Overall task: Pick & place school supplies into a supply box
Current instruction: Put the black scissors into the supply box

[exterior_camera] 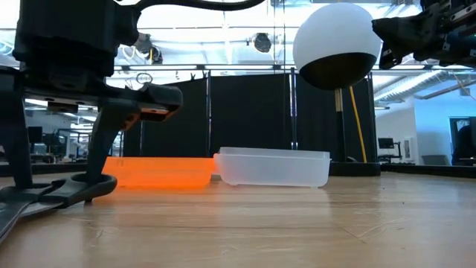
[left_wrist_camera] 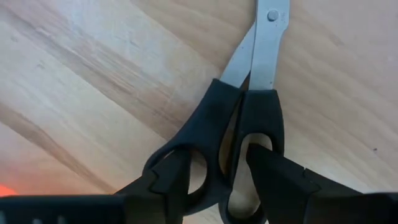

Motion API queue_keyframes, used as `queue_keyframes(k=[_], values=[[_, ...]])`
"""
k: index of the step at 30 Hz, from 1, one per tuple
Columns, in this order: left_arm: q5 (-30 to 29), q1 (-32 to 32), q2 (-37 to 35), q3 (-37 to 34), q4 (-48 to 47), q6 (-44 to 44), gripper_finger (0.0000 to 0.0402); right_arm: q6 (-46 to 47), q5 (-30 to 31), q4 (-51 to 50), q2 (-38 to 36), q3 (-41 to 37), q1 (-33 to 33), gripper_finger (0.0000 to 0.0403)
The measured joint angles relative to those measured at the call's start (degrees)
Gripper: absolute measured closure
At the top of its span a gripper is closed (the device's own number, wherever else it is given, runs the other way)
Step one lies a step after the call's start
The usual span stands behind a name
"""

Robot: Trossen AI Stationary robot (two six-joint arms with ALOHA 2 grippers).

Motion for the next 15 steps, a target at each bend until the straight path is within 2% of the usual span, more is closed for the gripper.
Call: queue_keyframes(k=[3, 9, 15], values=[[0.19, 0.16, -0.07, -0.45, 0.70, 0.48, 0.0248, 0.00, -0.01, -0.61, 0.00, 0.00, 0.02, 0.0403], [0.88, 0.12, -0.07, -0.49, 1.38, 3.30, 0.0335, 0.00, -0.01, -0.63, 0.00, 0.00, 0.02, 0.0403], [-0.15, -0.02, -0.25, -0.01, 0.75, 2.89, 0.0337, 0.00, 0.00, -0.61, 0.00, 0.00, 0.00, 0.0403]])
